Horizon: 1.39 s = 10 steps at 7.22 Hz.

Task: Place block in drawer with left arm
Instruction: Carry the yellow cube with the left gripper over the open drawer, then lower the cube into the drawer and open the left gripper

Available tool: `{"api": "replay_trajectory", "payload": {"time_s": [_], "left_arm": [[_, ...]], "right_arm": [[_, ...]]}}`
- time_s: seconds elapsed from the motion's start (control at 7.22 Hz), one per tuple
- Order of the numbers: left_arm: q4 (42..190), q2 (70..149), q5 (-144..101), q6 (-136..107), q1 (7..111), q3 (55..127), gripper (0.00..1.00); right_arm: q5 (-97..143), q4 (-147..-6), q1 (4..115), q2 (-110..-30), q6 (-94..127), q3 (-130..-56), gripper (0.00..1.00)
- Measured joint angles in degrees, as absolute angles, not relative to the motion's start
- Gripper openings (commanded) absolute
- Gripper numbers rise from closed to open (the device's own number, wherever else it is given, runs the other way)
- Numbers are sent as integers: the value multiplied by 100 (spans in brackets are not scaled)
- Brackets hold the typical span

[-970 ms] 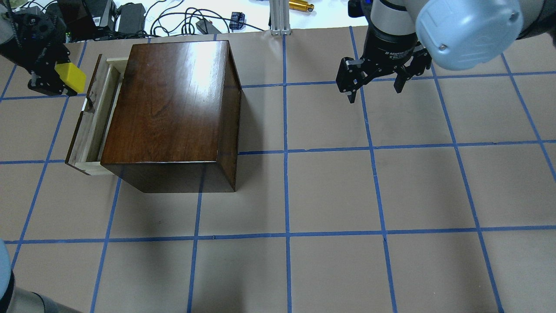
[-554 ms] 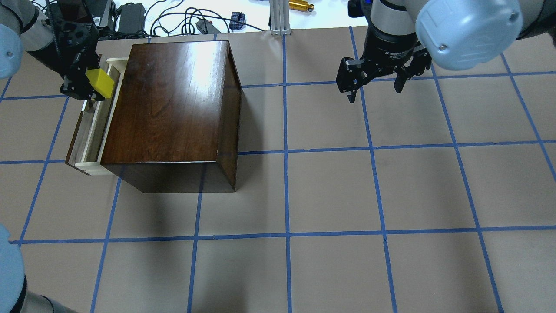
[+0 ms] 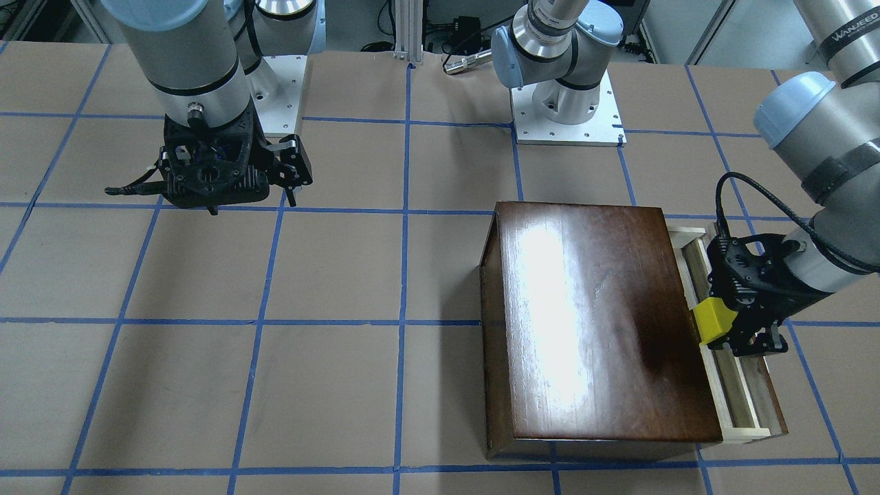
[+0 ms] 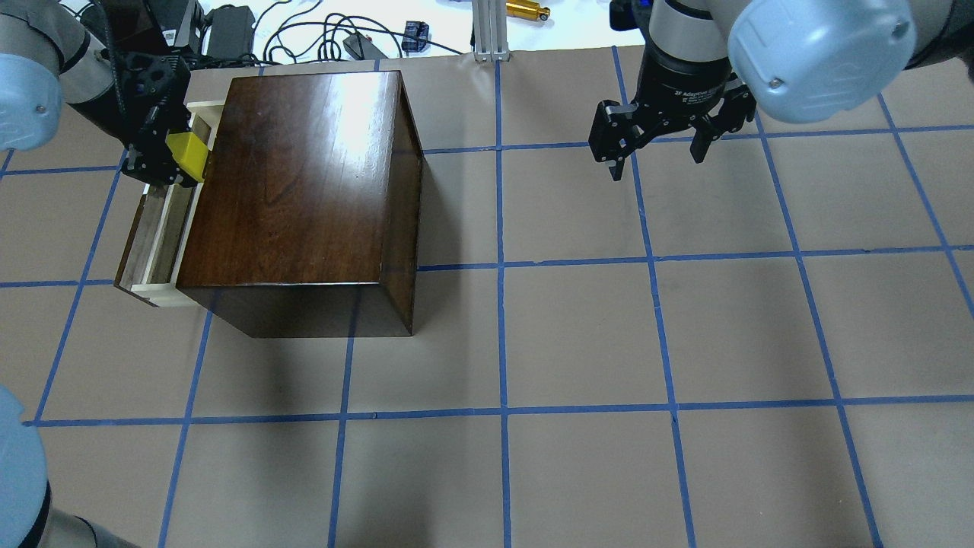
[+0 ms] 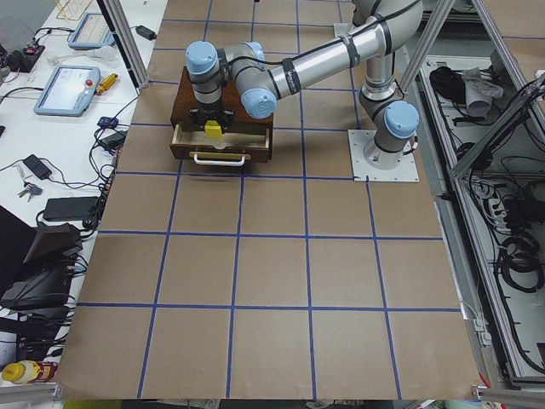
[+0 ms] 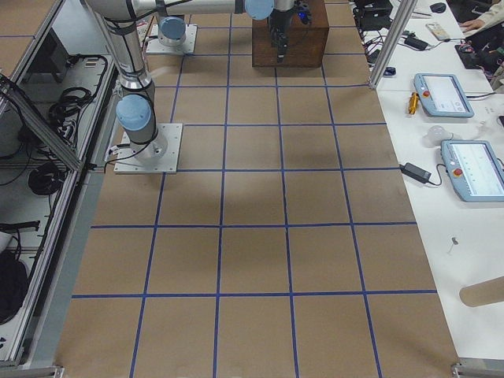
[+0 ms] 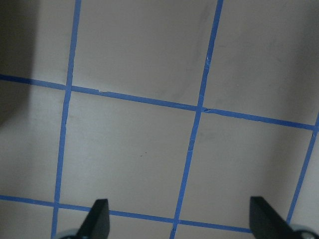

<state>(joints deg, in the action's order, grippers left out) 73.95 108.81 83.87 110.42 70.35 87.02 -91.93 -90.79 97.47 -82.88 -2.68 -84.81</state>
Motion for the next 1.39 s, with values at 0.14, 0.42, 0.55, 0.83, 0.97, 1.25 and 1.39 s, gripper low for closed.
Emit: {"api": "replay_trajectory", "payload": {"time_s": [0.14,0.42,0.55,0.83,0.97,1.25,1.39], "left_arm": [[7390,10884,8394,11036,7028,8704,100],[7395,10881,8569,11010,7025,8695,100],[7422,10830,8710,10987,7034,8674,100],[7718,10559,8794,10737,7086,8581,100],[8060,10320,8794,10439,7106,8524,100],[8946,9642,8816,9399,7119,8484,100],[9253,9367,8837,8650,7142,8517,100]], "right_arm": [[-9193,-9079,9747,-8288,-268,-8481,100],[-9193,-9079,9747,-8288,-269,-8481,100],[-9191,-9079,9747,-8288,-268,-8481,100],[-9191,-9079,9747,-8288,-270,-8481,100],[-9192,-9079,9747,-8288,-269,-8481,100],[-9194,-9079,9747,-8288,-270,-8481,100],[-9193,-9079,9747,-8288,-269,-8481,100]]}}
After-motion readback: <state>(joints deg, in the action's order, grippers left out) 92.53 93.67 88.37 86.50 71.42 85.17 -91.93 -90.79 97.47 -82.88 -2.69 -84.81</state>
